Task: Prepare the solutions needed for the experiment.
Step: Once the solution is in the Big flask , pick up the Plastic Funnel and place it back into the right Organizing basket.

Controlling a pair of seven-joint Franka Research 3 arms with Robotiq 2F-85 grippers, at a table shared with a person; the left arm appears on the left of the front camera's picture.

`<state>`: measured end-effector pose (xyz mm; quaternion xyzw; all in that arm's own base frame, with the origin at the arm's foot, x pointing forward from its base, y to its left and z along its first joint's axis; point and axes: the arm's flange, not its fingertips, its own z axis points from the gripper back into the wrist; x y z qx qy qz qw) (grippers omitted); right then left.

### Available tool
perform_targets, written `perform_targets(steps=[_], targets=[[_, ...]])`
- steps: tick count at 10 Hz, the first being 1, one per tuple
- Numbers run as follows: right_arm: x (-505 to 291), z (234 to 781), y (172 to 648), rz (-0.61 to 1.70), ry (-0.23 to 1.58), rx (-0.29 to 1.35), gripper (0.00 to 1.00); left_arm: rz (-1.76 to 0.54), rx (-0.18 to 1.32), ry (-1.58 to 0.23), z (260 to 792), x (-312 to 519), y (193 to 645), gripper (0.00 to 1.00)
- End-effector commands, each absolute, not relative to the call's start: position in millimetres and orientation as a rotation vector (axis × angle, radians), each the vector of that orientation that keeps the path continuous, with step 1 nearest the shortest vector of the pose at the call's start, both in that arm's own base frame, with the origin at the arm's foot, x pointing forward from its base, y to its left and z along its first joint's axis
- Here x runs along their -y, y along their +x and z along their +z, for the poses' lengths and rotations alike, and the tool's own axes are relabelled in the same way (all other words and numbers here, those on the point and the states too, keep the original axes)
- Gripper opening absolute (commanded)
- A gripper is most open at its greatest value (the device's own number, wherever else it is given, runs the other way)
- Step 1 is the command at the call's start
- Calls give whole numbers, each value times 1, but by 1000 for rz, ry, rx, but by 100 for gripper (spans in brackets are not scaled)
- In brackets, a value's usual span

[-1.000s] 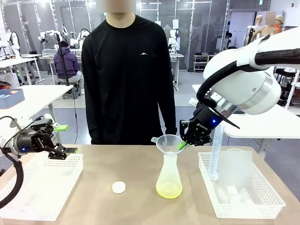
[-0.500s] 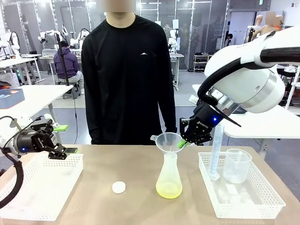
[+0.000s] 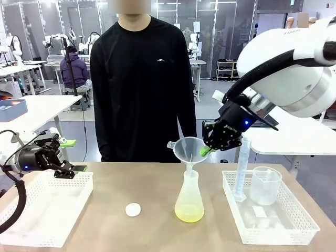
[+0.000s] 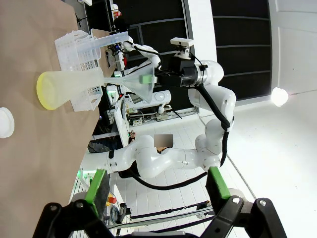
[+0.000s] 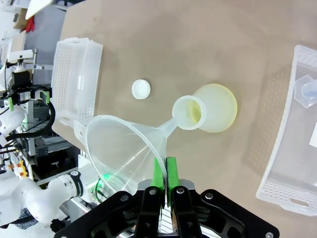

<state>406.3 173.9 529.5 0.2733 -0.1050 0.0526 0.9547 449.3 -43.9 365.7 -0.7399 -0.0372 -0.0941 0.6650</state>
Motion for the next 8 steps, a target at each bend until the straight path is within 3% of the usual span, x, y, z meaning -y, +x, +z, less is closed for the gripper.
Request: perform_targets(steps=[1,8], targets=[[-176,539,395,85,518,274,0,-214,86,-1671,366,44,449,100],[-124,568,369,55,530,293,0,-214,86,-1671,366,44,449,100]])
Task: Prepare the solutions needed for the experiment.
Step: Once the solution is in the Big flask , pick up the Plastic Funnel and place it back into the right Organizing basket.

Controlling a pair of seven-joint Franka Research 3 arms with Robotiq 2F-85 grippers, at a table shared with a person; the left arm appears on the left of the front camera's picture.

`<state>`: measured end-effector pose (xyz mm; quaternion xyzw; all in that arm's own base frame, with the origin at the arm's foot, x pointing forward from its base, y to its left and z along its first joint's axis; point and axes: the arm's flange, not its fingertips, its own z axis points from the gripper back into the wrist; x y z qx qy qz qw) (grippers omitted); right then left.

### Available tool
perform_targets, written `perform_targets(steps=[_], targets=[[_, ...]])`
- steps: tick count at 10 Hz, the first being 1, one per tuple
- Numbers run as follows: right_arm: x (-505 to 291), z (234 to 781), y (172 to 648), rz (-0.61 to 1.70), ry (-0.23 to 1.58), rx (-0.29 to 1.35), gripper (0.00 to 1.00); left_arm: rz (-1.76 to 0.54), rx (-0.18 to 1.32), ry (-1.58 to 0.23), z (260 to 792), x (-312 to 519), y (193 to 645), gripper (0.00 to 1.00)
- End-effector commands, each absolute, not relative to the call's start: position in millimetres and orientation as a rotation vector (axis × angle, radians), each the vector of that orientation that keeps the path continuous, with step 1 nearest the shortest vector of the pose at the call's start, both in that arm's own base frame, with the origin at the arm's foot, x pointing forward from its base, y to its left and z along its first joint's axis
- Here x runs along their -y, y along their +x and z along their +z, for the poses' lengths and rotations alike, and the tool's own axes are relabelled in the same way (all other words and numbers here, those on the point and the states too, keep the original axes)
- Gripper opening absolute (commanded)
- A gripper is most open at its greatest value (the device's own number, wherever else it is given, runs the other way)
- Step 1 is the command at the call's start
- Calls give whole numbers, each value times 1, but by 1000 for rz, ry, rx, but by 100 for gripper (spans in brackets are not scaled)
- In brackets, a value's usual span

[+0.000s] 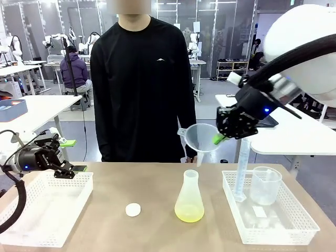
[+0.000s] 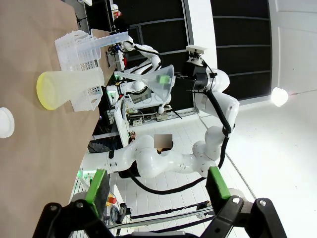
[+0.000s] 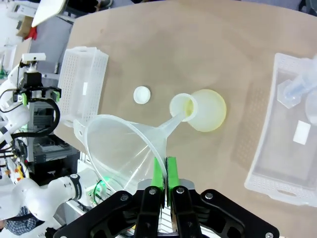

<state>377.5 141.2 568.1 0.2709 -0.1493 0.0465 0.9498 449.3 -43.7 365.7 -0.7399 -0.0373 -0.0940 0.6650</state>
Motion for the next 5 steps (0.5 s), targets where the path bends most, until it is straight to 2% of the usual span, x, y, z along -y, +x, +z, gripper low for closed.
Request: perform_targets(steps=[1,5], targets=[[-100,569,367,37,546,251,0,-214,86,-1671,366,44,449,100],[1,553,366,-113,555,123,0,-214,86,-1671,366,44,449,100]])
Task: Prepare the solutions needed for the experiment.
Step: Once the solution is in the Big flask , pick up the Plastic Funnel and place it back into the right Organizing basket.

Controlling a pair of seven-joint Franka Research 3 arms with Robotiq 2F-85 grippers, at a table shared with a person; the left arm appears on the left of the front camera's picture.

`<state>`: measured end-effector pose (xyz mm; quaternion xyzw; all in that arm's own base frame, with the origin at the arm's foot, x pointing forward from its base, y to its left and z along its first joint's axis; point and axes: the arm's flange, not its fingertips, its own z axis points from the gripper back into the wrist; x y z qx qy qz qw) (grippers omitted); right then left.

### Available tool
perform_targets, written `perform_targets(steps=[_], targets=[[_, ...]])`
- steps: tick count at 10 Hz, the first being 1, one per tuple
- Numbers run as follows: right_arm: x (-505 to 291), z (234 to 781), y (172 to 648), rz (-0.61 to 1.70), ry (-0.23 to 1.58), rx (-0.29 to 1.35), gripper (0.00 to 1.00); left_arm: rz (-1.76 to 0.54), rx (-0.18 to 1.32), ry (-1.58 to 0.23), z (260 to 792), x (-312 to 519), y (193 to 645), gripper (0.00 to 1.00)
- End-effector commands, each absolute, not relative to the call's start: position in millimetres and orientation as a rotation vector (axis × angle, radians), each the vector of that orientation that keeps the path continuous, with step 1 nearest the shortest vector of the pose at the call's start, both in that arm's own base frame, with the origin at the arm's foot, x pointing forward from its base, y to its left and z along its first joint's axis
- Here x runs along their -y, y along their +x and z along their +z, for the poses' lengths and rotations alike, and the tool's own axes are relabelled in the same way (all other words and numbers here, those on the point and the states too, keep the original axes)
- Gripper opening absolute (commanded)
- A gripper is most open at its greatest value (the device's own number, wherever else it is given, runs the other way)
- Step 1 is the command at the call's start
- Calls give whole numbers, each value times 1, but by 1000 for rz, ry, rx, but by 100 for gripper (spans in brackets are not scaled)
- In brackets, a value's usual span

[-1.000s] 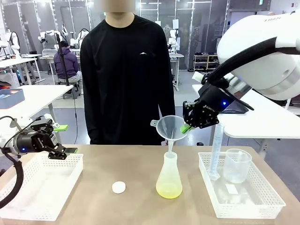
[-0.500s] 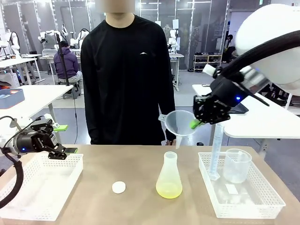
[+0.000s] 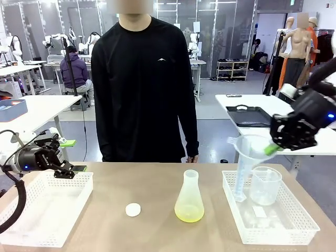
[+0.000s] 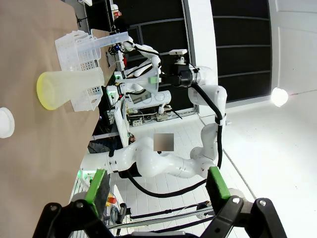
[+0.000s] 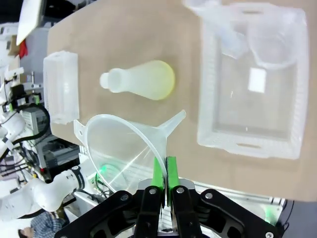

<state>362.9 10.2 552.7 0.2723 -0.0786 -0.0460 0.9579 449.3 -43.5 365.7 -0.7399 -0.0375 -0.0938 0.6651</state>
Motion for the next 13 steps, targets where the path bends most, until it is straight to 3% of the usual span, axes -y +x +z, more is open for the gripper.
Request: perform_targets(steps=[1,4,13], targets=[[21,545,368,-175,569,103,0,-214,86,-1671,366,44,449,100],[35,522,375,-286,483,20,0,-214,86,-1671,366,44,449,100],[17,405,423,-527,294,-6,0,-214,86,-1671,366,44,449,100]])
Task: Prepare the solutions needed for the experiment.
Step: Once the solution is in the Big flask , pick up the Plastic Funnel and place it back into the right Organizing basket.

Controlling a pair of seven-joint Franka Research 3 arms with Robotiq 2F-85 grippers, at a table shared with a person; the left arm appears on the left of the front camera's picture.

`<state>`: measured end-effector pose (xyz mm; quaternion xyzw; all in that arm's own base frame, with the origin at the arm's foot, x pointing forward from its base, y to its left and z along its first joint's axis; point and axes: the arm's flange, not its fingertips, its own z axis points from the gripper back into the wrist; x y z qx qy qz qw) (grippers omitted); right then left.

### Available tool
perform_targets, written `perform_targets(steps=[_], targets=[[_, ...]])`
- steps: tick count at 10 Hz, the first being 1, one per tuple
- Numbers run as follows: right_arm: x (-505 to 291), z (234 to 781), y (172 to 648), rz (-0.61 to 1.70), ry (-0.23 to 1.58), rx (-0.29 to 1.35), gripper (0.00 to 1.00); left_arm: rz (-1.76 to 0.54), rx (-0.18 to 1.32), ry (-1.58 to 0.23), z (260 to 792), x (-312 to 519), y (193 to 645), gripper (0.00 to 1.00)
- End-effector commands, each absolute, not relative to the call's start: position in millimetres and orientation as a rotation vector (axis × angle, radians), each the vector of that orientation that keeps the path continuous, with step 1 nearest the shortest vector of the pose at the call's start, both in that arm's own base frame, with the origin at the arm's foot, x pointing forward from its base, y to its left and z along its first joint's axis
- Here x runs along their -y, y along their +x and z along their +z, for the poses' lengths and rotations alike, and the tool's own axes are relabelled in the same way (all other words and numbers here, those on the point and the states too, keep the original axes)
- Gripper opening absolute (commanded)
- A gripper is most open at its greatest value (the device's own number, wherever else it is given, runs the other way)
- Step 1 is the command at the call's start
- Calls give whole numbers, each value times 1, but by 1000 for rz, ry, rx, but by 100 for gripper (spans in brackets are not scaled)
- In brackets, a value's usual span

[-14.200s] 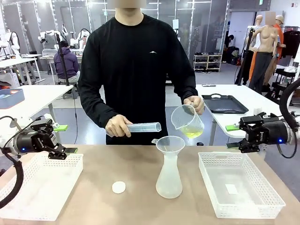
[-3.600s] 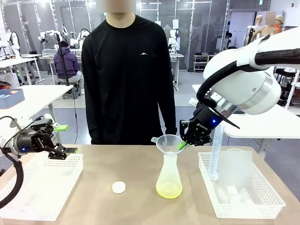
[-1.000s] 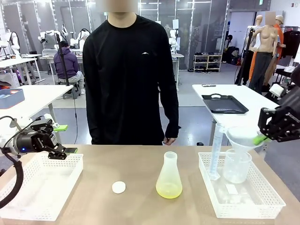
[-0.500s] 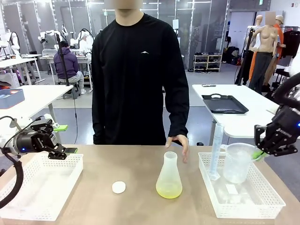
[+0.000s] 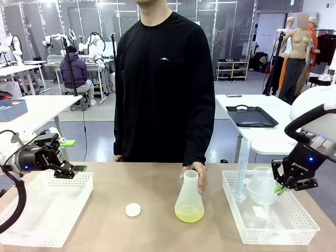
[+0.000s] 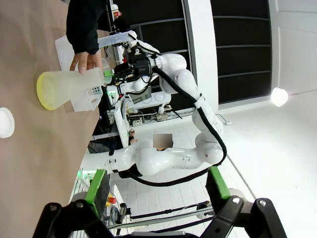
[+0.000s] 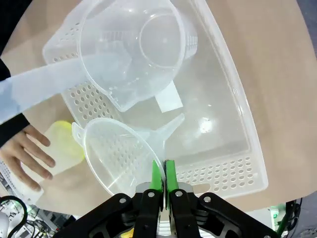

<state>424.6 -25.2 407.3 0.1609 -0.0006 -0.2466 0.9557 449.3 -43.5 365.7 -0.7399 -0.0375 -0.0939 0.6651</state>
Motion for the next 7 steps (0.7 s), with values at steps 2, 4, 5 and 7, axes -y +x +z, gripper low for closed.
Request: perform_targets(steps=[2,4,5,7], targets=[[12,400,421,-528,299,-35,14,-214,86,-1671,366,44,449,100],[9,404,419,-516,276,-21,34,-214,86,-1671,366,44,449,100],[7,406,419,-507,272,-13,43,-214,86,-1671,366,44,449,100],[2,410,419,-496,268,5,63,-214,86,-1671,366,44,449,100]])
